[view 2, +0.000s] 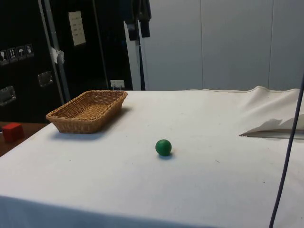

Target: Pick up the ball and place it into the basket.

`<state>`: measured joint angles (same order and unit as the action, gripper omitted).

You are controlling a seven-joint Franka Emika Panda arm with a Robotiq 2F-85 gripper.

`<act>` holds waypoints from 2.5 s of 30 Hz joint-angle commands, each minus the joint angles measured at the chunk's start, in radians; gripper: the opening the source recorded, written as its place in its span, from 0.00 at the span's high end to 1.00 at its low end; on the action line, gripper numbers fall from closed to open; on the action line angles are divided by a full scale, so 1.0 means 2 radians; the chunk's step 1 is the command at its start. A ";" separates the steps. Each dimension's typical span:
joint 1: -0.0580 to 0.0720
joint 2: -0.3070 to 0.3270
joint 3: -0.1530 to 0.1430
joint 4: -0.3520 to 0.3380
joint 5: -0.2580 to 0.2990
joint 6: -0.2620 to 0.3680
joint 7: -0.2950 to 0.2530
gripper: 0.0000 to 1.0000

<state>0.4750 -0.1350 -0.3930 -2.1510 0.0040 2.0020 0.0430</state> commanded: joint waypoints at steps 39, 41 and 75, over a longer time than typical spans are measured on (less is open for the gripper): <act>0.001 -0.012 0.017 -0.145 -0.005 0.163 0.012 0.00; 0.001 -0.008 0.018 -0.150 -0.005 0.172 0.012 0.00; 0.001 0.068 0.027 -0.211 0.007 0.308 0.006 0.00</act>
<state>0.4760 0.0010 -0.3390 -2.5720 0.0180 2.6190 0.0540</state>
